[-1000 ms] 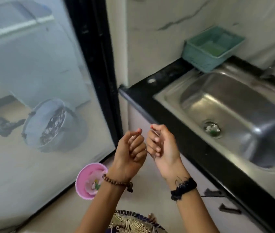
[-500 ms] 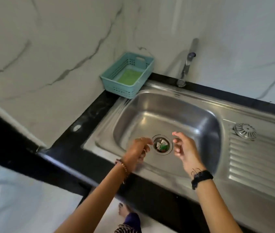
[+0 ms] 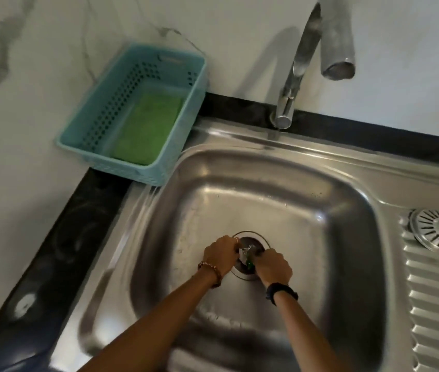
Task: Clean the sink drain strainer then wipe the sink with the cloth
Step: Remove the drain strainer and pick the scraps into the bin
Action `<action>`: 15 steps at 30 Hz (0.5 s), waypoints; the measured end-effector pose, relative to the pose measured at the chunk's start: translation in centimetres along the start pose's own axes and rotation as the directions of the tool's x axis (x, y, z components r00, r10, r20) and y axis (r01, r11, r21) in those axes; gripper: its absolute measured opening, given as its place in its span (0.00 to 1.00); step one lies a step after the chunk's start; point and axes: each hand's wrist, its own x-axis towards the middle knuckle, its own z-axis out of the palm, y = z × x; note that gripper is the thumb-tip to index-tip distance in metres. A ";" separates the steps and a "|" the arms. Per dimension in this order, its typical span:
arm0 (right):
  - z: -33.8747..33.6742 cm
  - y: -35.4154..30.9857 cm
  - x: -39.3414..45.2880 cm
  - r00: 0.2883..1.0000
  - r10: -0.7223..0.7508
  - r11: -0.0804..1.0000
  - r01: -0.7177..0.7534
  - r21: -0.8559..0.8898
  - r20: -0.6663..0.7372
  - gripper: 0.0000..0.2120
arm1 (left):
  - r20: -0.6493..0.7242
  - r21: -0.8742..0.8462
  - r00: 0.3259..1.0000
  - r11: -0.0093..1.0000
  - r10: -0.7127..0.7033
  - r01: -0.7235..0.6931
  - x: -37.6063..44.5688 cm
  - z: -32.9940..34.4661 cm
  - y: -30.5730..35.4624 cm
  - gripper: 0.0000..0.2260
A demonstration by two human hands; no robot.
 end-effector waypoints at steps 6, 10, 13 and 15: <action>0.9 0.2 0.8 1.000 0.011 1.000 -0.011 0.002 0.016 0.11 | 0.071 0.265 0.991 0.955 0.116 -0.131 2.3 1.4 -0.9 0.13; 0.6 1.1 1.1 1.000 0.017 0.994 -0.019 0.112 0.015 0.11 | 0.066 0.319 0.982 0.928 0.180 -0.191 3.5 2.0 -1.3 0.11; -0.4 1.5 1.3 0.999 0.032 0.969 -0.042 0.243 0.044 0.10 | 0.064 0.374 0.983 0.909 0.174 -0.185 3.6 2.3 -1.1 0.11; -1.0 2.0 0.8 0.998 0.019 0.949 -0.038 0.313 0.066 0.11 | 0.064 0.392 0.983 0.901 0.173 -0.184 3.2 2.2 -0.9 0.11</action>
